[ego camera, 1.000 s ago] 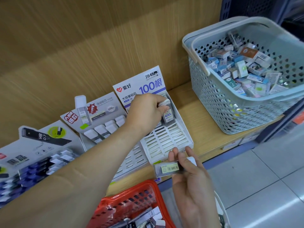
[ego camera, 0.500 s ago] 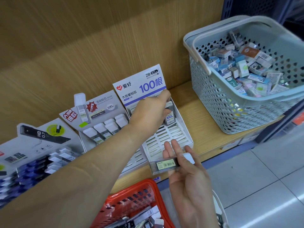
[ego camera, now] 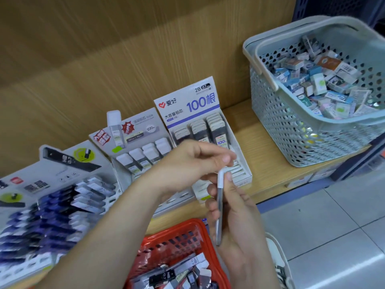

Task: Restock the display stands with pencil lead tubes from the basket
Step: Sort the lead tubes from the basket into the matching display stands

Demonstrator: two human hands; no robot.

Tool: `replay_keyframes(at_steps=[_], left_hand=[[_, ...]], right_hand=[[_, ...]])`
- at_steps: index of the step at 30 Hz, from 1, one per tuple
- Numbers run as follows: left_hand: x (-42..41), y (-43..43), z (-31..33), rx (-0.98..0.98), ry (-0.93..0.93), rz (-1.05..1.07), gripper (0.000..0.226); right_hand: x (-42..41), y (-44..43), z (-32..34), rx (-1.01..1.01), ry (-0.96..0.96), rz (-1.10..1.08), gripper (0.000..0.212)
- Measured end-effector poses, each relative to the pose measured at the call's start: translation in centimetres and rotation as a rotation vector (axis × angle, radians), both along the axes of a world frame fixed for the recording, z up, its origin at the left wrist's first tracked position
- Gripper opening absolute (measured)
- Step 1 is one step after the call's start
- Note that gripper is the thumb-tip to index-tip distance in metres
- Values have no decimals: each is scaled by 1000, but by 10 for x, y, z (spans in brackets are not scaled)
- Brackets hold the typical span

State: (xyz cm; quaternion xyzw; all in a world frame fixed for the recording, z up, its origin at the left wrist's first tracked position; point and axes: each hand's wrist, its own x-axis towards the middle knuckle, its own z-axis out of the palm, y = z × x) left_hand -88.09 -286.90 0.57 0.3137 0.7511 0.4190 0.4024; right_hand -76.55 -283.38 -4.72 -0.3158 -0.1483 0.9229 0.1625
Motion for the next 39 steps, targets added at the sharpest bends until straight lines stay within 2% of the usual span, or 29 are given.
replay_keyframes(at_steps=[2, 5, 9, 11, 13, 16, 19, 24, 27, 31, 33, 39], left_hand=[[6, -22, 0, 44, -112, -16, 29], [11, -44, -4, 147, -188, 94, 28], [16, -58, -6, 250, -55, 390, 17], [14, -64, -6, 290, 31, 569, 16], [13, -72, -4, 298, 85, 661, 16], [17, -87, 0, 251, 66, 637, 11], [19, -95, -4, 141, 115, 575, 24], [5, -108, -7, 99, 131, 678, 20], [-18, -120, -3, 95, 325, 799, 16], [-53, -127, -6, -4, 637, 759, 12], [-60, -124, -12, -69, 753, 705, 22], [-65, -119, -29, -122, 872, 590, 24]], right_hand=[[0, -4, 3, 2, 25, 73, 29], [1, -9, 5, 25, 42, 188, 29], [1, -12, 7, 143, 18, 367, 36], [0, -14, 5, 195, 15, 375, 30], [-2, -16, 2, 243, 7, 329, 23], [-7, -21, -4, 304, 11, 284, 19], [-9, -28, -11, 413, -31, 316, 19], [-22, -42, -26, 642, -207, 334, 25], [-31, -50, -33, 796, -249, 282, 8], [-35, -60, -42, 985, -280, 326, 19], [-35, -65, -46, 1114, -299, 367, 24], [-37, -76, -60, 1388, -342, 395, 34]])
